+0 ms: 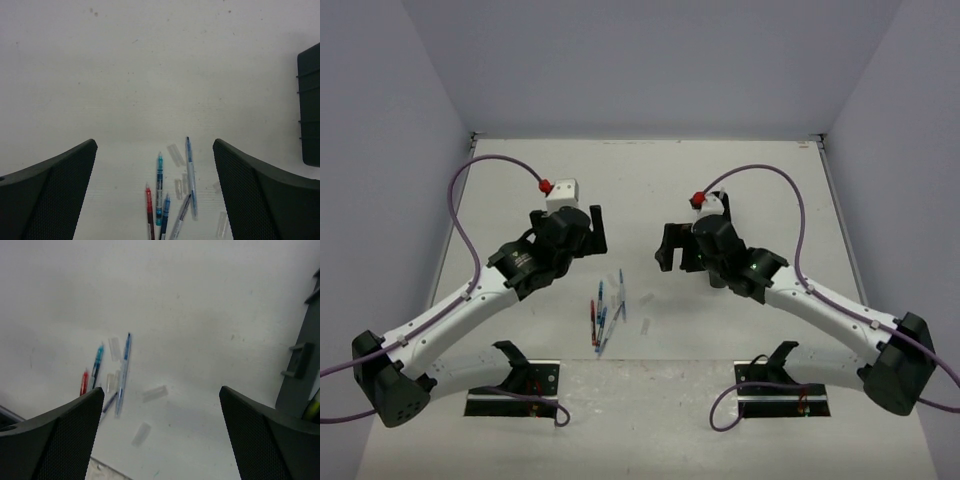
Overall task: Sort the stationery into containers
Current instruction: Pick up the pen from the center of the board.
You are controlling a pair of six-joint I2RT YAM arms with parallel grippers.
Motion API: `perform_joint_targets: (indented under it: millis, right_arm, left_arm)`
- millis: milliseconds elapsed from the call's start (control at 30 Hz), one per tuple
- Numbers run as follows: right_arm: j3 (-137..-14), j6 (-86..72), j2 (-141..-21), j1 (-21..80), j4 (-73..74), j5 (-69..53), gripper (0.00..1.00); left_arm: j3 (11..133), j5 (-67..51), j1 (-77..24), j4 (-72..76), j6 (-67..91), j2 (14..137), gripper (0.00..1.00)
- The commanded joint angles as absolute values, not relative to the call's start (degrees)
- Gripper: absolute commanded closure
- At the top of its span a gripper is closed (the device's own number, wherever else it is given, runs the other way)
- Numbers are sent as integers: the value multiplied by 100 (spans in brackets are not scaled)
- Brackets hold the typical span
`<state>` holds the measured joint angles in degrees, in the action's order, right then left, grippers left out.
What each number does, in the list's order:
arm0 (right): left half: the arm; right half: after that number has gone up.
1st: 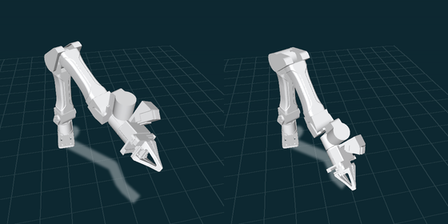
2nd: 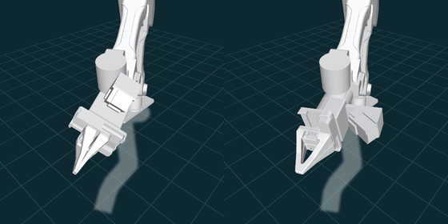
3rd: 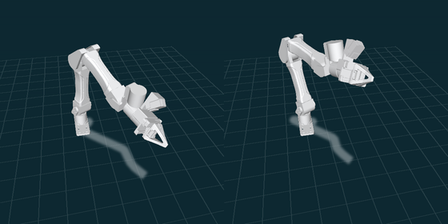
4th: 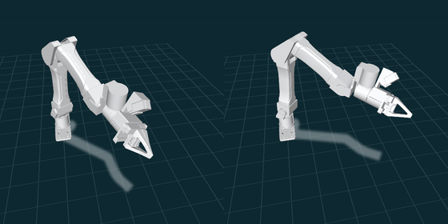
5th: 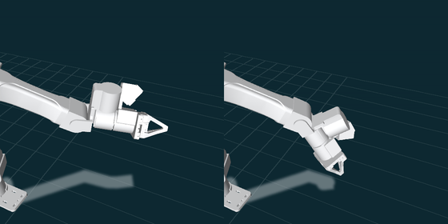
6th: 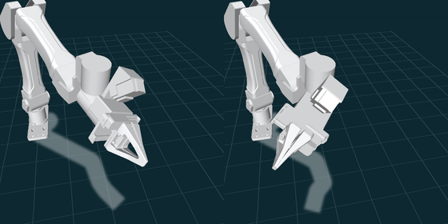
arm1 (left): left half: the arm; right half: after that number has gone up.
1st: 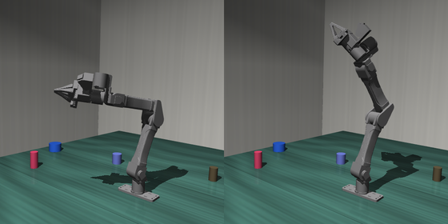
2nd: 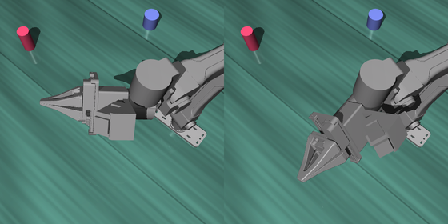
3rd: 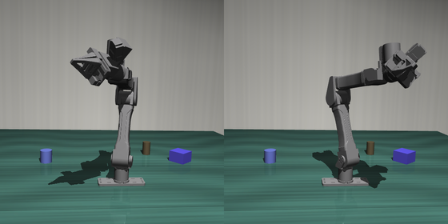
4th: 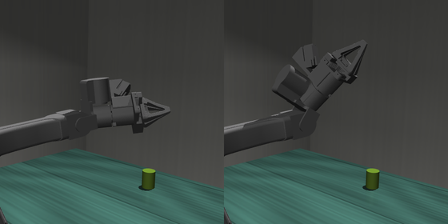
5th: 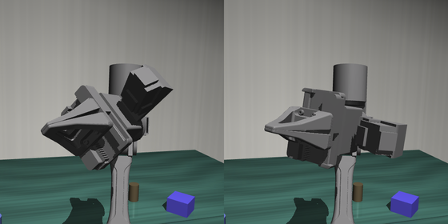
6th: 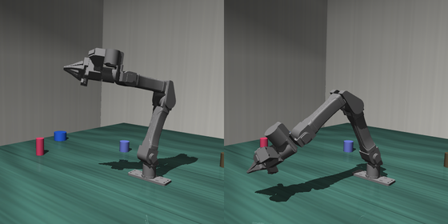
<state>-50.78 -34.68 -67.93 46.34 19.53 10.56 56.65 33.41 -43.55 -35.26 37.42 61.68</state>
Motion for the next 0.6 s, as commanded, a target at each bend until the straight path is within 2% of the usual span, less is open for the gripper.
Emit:
perform_joint_targets:
  millis: [0, 67, 133, 200, 233, 333, 567]
  right_arm:
    - [-6176, -3928, -8138, 5102, 2371, 656, 8]
    - [-6512, -4157, -8533, 5299, 2671, 1131, 12]
    - [-7016, -4318, -9117, 5523, 2983, 1184, 36]
    - [-7253, -4383, -9587, 5658, 3030, 1086, 47]
    - [-7336, -4404, -9807, 5710, 3056, 1079, 56]
    - [-7663, -4464, -10154, 5887, 3217, 1229, 62]
    - [-7990, -4614, -10692, 6020, 3552, 1511, 67]
  left_arm:
    - [5871, 4037, -4324, -4207, 4354, 5680, 0]
    - [5850, 3973, -4324, -4157, 4065, 5520, 0]
    - [5709, 3278, -4324, -3782, 3411, 5208, 0]
    - [5546, 2992, -4324, -3716, 3088, 5083, 0]
    - [5459, 2975, -4324, -3739, 3040, 5060, 0]
    - [5199, 3060, -4324, -3836, 3021, 5006, 0]
    - [4694, 3010, -4325, -3793, 3073, 4811, 0]
